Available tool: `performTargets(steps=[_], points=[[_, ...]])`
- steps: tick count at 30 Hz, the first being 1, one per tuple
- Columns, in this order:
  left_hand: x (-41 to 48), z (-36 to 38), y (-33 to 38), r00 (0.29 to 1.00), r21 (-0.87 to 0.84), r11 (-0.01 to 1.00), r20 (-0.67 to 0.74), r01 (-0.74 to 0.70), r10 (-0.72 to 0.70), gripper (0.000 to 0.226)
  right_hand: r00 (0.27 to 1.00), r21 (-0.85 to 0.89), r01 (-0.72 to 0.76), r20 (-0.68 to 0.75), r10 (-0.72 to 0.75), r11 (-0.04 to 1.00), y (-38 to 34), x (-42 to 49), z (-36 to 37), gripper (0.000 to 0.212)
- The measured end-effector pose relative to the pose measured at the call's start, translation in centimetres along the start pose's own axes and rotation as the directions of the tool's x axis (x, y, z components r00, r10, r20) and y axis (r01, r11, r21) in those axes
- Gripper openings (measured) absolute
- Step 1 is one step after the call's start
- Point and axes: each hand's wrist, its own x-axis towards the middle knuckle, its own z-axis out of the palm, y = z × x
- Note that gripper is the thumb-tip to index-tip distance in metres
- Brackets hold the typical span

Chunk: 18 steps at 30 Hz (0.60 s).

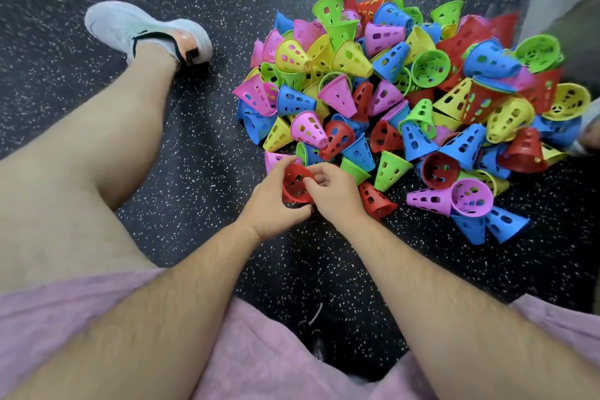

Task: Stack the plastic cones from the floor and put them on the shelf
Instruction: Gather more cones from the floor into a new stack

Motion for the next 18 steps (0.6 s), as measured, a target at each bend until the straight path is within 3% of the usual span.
performTargets(steps=[3, 5, 6, 8, 9, 10, 12, 15, 18], points=[[0.0, 0.4, 0.1, 1.0, 0.045, 0.999, -0.015, 0.005, -0.005, 0.087, 1.0, 0.007, 0.0, 0.013, 0.0, 1.0, 0.1, -0.1, -0.3, 0.014], [0.0, 0.4, 0.0, 0.997, 0.043, 0.999, -0.078, 0.03, -0.027, 0.074, 0.991, -0.143, 0.125, -0.032, -0.13, 0.982, 0.3, -0.3, -1.0, 0.018], [0.0, 0.3, -0.1, 0.993, 0.042, 0.998, -0.106, 0.052, -0.047, 0.071, 0.968, -0.283, 0.235, -0.025, -0.252, 0.93, 0.7, -0.3, -1.4, 0.022], [-0.1, 0.2, -0.5, 0.986, 0.048, 0.993, -0.127, 0.111, -0.104, 0.071, 0.88, -0.563, 0.44, 0.116, -0.461, 0.699, 1.7, -0.5, -2.4, 0.025], [-0.1, 0.2, -0.7, 0.984, 0.062, 0.989, -0.126, 0.134, -0.126, 0.072, 0.844, -0.645, 0.499, 0.21, -0.494, 0.579, 2.3, -0.5, -2.7, 0.027], [-0.2, 0.2, -0.9, 0.983, 0.08, 0.986, -0.125, 0.147, -0.136, 0.072, 0.825, -0.688, 0.531, 0.289, -0.485, 0.494, 2.7, -0.6, -2.9, 0.032], [-0.2, 0.3, -1.2, 0.982, 0.109, 0.982, -0.124, 0.155, -0.141, 0.069, 0.833, -0.728, 0.535, 0.371, -0.411, 0.428, 3.2, -0.4, -2.9, 0.041], [-0.3, 0.5, -1.6, 0.984, 0.141, 0.977, -0.107, 0.159, -0.144, 0.069, 0.844, -0.77, 0.511, 0.367, -0.39, 0.383, 2.9, -0.2, -2.9, 0.033], [-0.4, 0.5, -1.5, 0.985, 0.139, 0.978, -0.102, 0.153, -0.139, 0.068, 0.852, -0.769, 0.493, 0.334, -0.403, 0.406, 2.6, -0.1, -3.4, 0.03]])
